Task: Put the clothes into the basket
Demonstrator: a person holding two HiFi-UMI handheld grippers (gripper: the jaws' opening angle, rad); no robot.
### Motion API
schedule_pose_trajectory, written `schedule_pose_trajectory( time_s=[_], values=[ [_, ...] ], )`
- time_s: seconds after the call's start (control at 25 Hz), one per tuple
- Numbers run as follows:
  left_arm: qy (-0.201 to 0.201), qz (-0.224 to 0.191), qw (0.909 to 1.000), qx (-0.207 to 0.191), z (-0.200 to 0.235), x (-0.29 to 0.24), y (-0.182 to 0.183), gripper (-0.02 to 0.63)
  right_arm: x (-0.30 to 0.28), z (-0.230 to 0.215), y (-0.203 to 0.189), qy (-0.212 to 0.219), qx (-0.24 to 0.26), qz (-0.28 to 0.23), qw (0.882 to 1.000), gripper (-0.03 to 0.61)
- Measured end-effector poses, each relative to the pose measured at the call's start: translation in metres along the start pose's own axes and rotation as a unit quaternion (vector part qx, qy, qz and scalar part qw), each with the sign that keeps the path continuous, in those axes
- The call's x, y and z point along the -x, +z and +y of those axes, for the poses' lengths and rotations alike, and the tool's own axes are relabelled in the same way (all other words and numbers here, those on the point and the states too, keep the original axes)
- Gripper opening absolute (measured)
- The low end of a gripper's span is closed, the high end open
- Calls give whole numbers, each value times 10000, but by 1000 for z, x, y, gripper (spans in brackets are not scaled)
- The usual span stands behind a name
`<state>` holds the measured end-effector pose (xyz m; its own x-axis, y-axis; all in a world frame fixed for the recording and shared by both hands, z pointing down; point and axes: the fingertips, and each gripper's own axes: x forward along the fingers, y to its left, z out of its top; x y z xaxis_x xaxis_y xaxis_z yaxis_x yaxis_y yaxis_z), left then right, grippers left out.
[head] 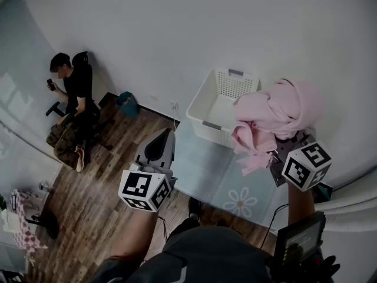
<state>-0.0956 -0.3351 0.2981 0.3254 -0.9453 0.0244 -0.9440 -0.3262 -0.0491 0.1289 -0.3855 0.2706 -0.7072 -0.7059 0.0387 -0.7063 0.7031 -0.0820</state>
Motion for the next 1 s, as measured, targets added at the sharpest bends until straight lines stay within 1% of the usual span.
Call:
schedule_pose_trajectory(
  time_s=[0.08, 0.16, 0.28, 0.36, 0.48, 0.6, 0.68, 0.84, 1.0],
  values=[
    [-91, -45, 9999, 0, 0, 3, -3, 9, 2, 3, 1, -89, 198, 76, 9997, 337],
    [-210, -73, 9997, 37, 15, -13, 0, 9, -21, -1, 9, -121, 392, 226, 9989, 339],
    [-299, -24, 9995, 116, 68, -71, 6, 9, -102, -25, 18, -5, 465, 527, 9975, 338],
    [-347, 11, 9994, 75, 95, -103, 4, 9, -146, -41, 12, 46, 541, 743, 9958, 337],
    [-399, 106, 9991, 30, 120, -125, -9, 9, -185, -55, -4, 56, 686, 1041, 9922, 337],
    [-457, 242, 9985, 150, 144, -134, -23, 9, -214, -58, -18, 76, 698, 1348, 9884, 337],
    [-473, 262, 9983, 219, 157, -139, -28, 9, -233, -59, -31, 106, 762, 1597, 9842, 337],
    [-382, 211, 9989, 191, 178, -152, -35, 9, -263, -70, -67, 77, 658, 2059, 9763, 337],
    [-391, 400, 9981, 273, 192, -175, -63, 9, -295, -90, -118, 195, 571, 2577, 9643, 337]
  ],
)
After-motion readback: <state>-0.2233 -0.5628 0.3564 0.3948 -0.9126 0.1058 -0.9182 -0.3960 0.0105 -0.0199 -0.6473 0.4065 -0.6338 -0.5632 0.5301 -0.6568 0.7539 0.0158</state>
